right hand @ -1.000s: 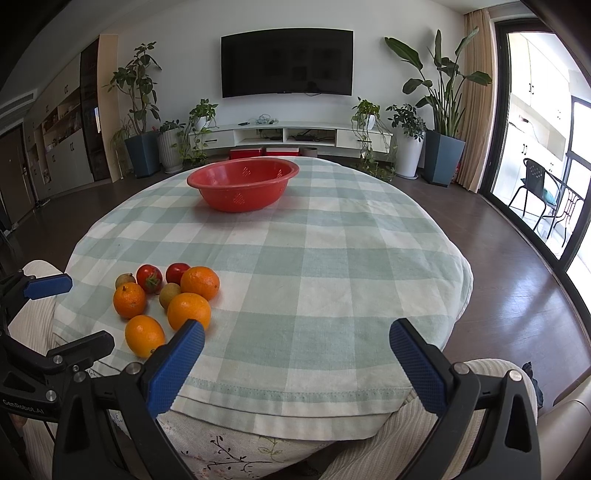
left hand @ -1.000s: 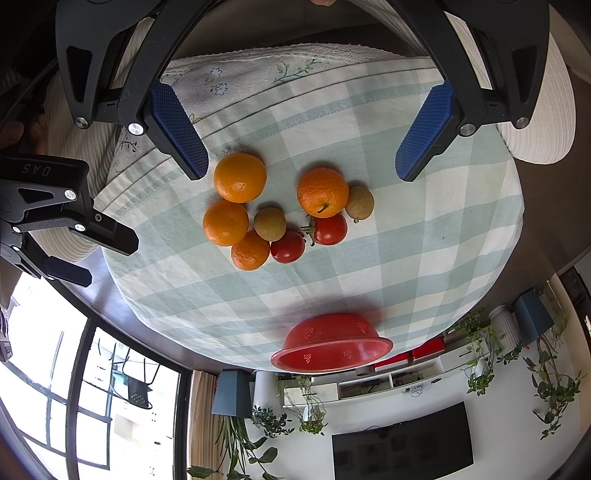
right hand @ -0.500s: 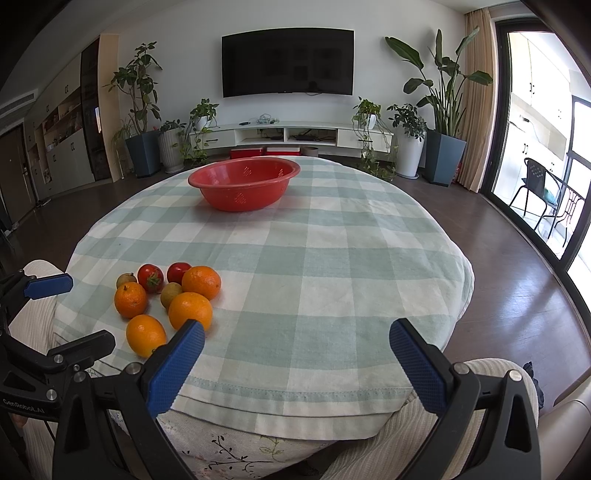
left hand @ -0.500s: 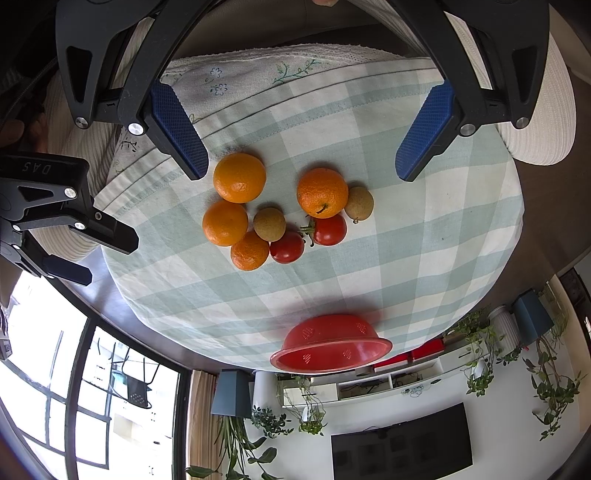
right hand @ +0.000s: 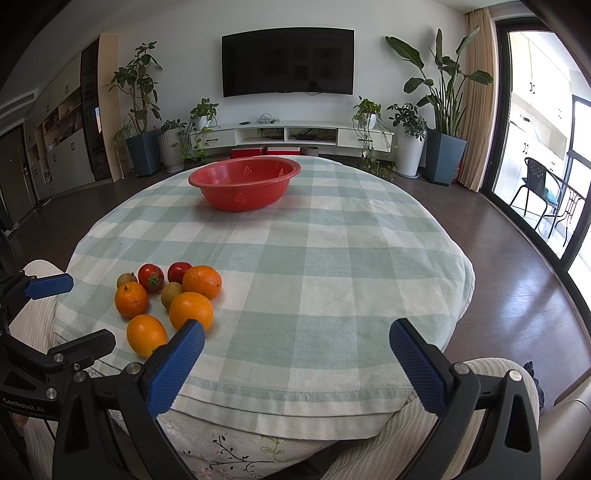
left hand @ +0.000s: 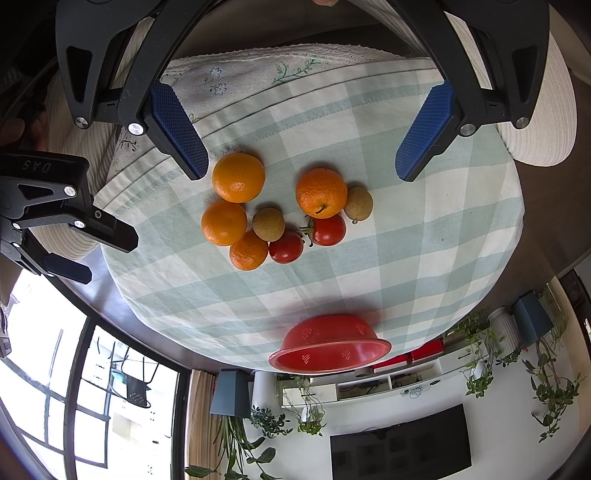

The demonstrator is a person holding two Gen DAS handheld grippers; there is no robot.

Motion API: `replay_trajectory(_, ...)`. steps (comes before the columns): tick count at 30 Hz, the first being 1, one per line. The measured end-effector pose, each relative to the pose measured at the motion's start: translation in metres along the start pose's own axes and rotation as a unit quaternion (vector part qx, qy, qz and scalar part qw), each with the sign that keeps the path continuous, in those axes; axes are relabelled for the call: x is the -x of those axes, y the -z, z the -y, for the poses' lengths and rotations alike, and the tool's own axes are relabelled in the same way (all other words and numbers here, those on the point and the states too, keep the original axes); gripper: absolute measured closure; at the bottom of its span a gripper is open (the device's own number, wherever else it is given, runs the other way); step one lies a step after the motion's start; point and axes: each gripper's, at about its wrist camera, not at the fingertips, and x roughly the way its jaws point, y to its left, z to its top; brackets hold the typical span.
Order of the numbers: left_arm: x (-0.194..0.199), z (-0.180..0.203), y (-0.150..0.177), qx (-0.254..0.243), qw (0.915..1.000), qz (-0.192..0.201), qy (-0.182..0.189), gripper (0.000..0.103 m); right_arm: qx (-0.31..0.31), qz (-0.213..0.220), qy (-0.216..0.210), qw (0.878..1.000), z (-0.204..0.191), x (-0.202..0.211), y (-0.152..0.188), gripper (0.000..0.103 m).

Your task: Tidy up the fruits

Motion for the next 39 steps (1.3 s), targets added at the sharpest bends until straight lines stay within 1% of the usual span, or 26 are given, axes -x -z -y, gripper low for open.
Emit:
replay_trajectory(22, 0.0, -0.001, 0.0, 0.002, 1.0, 0.0, 0.001, 0.0, 0.002, -0.001, -0.003, 1.0, -0.002, -0.001, 0.0, 0.0)
replay_trajectory(25, 0.001, -0.004, 0.001, 0.004, 1.0, -0.002, 0.003, 0.0, 0.003, -0.002, -0.008, 1.0, -0.015, -0.003, 0.0, 0.0)
replay_trajectory(29, -0.001, -0.008, 0.002, 0.012, 0.9999, -0.007, 0.006, 0.0, 0.002, -0.003, -0.019, 1.0, -0.015, 0.0, -0.003, 0.001)
replay_trajectory(31, -0.002, -0.009, 0.002, 0.016, 0.9998, -0.009, 0.008, 0.0, -0.002, -0.006, -0.028, 1.0, -0.008, -0.001, -0.002, 0.001)
replay_trajectory(35, -0.009, -0.013, 0.002, 0.025, 0.9995, -0.016, 0.012, 0.0, -0.005, -0.015, -0.054, 0.998, -0.013, -0.005, -0.006, 0.008)
replay_trajectory(37, -0.01, -0.014, 0.002, 0.027, 0.9994, -0.018, 0.012, 0.0, 0.003, -0.017, -0.059, 0.998, -0.019, -0.007, -0.007, 0.009)
replay_trajectory(39, -0.012, -0.015, 0.003, 0.03, 0.9993, -0.02, 0.013, 0.0, 0.011, -0.02, -0.066, 0.998, -0.026, -0.01, -0.008, 0.015)
